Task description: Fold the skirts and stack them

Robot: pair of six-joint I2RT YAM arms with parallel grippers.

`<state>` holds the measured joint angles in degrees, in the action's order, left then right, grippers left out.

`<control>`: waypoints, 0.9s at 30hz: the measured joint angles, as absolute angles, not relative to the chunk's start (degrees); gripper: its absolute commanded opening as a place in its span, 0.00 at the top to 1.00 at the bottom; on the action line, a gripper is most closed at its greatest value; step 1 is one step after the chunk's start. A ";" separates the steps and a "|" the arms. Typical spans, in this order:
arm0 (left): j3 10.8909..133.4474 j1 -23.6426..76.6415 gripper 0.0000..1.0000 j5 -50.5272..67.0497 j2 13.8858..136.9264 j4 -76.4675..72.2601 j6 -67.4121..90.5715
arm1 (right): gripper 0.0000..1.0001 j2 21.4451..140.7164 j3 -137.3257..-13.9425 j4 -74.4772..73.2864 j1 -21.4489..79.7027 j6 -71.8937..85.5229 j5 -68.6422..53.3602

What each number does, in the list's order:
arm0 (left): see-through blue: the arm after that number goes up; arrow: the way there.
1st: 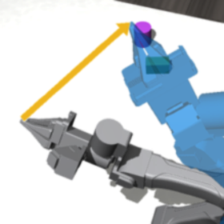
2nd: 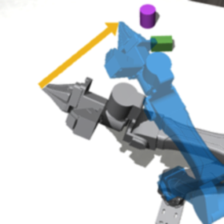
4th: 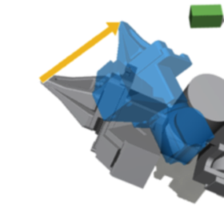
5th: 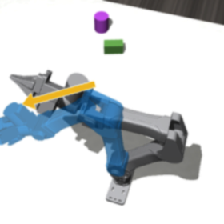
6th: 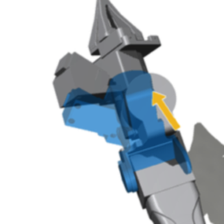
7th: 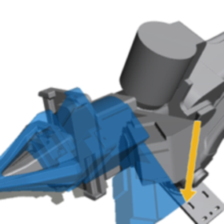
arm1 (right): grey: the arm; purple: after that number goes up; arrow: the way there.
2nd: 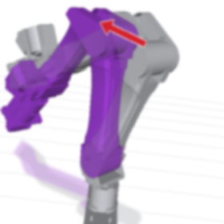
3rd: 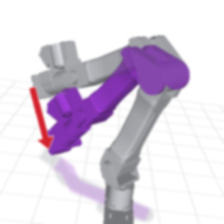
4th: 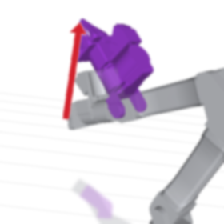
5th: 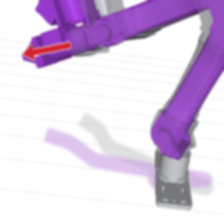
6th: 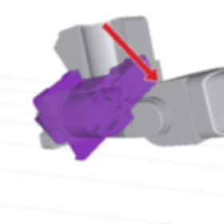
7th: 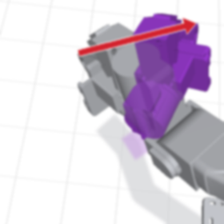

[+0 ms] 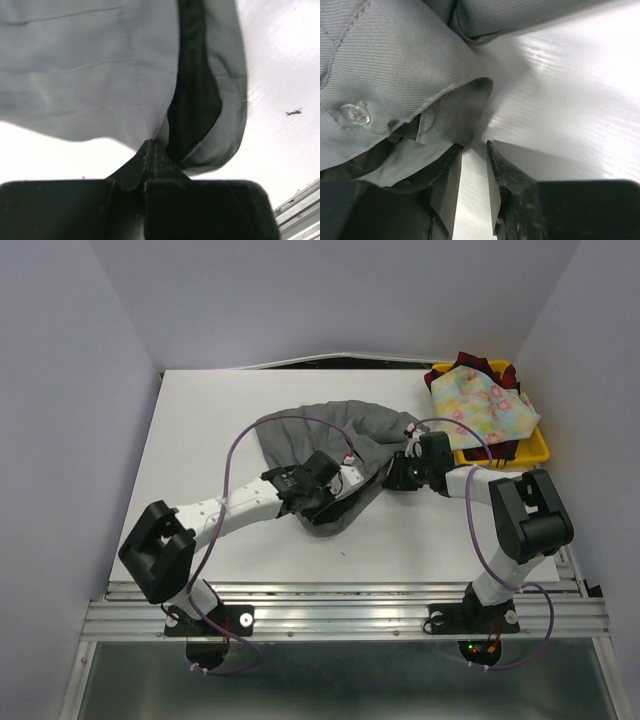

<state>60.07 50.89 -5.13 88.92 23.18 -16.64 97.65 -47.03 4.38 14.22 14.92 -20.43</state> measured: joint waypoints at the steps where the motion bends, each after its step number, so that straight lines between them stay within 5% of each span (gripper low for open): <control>1: 60.10 49.47 1.00 -4.93 87.22 23.51 -16.51 | 0.68 97.65 -47.03 4.51 14.20 14.92 -19.73; 12: 62.00 41.71 1.00 2.55 79.11 24.86 -15.86 | 0.47 96.82 -45.52 9.32 14.20 17.67 -19.77; 25: 68.03 31.83 1.00 14.66 80.90 27.00 -12.21 | 0.49 102.35 -45.08 19.66 13.91 21.61 -30.72; 27: 68.42 29.50 1.00 17.19 80.90 27.00 -11.46 | 0.56 104.29 -45.69 21.76 13.82 22.59 -33.39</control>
